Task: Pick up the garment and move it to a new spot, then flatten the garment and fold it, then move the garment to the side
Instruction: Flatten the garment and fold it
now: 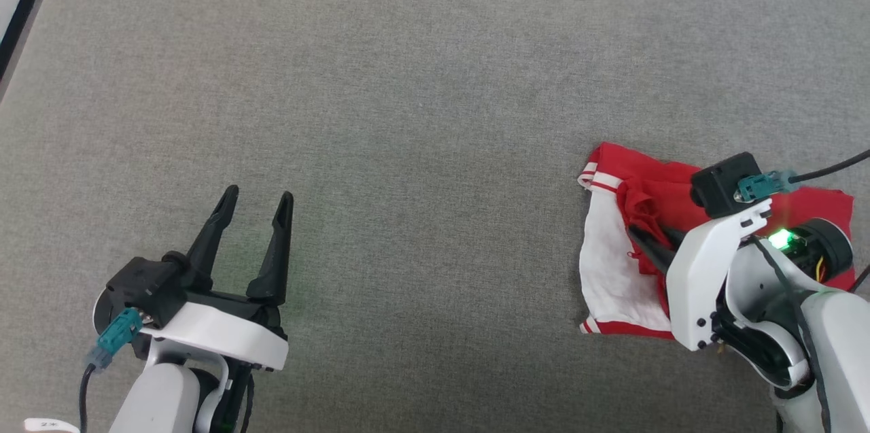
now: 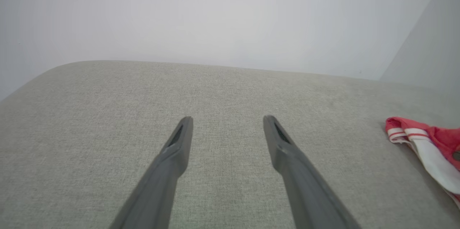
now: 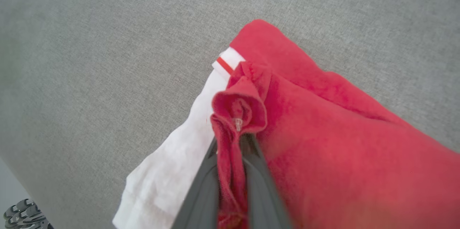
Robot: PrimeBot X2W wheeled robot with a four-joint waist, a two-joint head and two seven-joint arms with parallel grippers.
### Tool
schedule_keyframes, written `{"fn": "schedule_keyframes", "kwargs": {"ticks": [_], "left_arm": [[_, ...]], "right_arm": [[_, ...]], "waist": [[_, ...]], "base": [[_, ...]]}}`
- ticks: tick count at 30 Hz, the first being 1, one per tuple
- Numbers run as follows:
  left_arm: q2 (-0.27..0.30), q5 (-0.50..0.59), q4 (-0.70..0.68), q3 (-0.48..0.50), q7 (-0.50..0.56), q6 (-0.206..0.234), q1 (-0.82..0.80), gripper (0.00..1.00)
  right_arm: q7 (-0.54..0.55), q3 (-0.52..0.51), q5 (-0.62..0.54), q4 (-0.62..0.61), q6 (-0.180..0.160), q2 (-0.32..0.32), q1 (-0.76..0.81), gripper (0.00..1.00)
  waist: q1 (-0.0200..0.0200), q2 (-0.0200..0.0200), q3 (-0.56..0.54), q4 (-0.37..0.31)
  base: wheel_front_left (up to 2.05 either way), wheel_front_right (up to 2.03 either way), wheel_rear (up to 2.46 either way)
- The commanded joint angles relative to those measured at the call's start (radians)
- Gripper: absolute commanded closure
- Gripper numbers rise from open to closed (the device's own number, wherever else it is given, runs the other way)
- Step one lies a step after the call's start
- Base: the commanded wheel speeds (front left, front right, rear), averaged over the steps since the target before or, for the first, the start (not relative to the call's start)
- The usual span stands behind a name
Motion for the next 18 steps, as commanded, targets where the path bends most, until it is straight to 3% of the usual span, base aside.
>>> {"fn": "schedule_keyframes", "kwargs": {"ticks": [1,2,3,12,18], "left_arm": [[-0.001,-0.002,0.002,0.004,-0.005,0.003,-0.004,0.0],[-0.002,-0.004,0.005,0.005,-0.005,0.003,-0.001,0.0],[-0.002,-0.003,0.007,0.008,-0.005,0.003,0.003,0.0],[0.005,-0.017,0.038,0.015,-0.005,0.003,0.027,0.0],[0.02,-0.018,0.07,0.014,-0.005,0.003,0.037,0.0]], "right_arm": [[-0.014,0.006,0.008,0.013,-0.001,0.001,-0.006,0.64],[-0.028,0.006,0.008,0.022,-0.001,0.0,-0.006,0.21],[-0.045,-0.001,0.011,0.03,-0.001,0.005,-0.007,0.0],[-0.164,-0.099,0.05,0.016,-0.001,0.006,0.024,0.0],[-0.355,-0.178,-0.014,0.083,-0.001,-0.025,0.057,0.0]], "waist": [[0.0,0.0,-0.002,-0.001],[0.0,0.0,-0.005,-0.003],[0.0,0.0,-0.008,-0.005],[0.0,0.0,-0.05,-0.045],[0.0,0.0,-0.079,-0.079]], "base": [[0.0,0.0,0.0],[0.0,0.0,0.0],[0.0,0.0,0.0],[0.0,0.0,0.0],[0.0,0.0,0.0]]}}
